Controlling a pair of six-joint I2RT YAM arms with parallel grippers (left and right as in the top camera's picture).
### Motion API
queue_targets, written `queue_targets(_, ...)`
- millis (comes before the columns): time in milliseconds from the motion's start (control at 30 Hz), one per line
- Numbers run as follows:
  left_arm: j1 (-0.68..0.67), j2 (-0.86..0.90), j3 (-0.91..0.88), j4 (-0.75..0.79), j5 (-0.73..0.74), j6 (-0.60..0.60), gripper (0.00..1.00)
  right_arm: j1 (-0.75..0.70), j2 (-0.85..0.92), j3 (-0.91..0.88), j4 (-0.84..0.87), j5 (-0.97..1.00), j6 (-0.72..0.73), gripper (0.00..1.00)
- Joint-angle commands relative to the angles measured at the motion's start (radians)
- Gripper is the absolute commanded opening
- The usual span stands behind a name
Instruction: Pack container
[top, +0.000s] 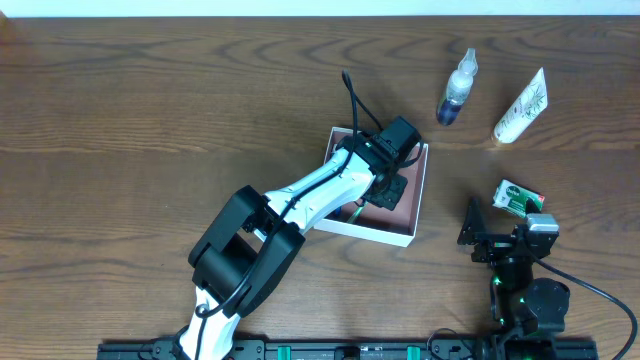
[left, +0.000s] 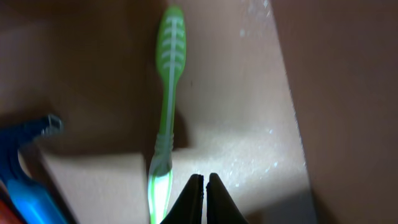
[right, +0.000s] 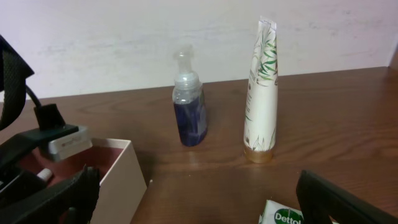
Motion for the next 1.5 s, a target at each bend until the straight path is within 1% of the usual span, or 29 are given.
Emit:
queue_targets(0,0.000,0.019,-0.005,0.014,-0.027,-0.010,0.06,-0.006,-0.006,-0.002,-0.004,-0.003,-0.008,0.99)
queue_targets(133,0.000,0.019,-0.005,0.014,-0.067,-0.010,0.05,-0.006,-0.006,-0.002,-0.004,-0.003,-0.008,0.99)
queue_targets(1167,0.000,0.042,-0.007,0.008,-0.062,-0.036,0.06,-0.006,-0.006,-0.002,-0.004,-0.003,-0.008,0.99)
queue_targets(1467,0.000,0.042,-0.007,0.007,-0.082,-0.036,0.06,-0.006,-0.006,-0.002,-0.004,-0.003,-0.008,0.99)
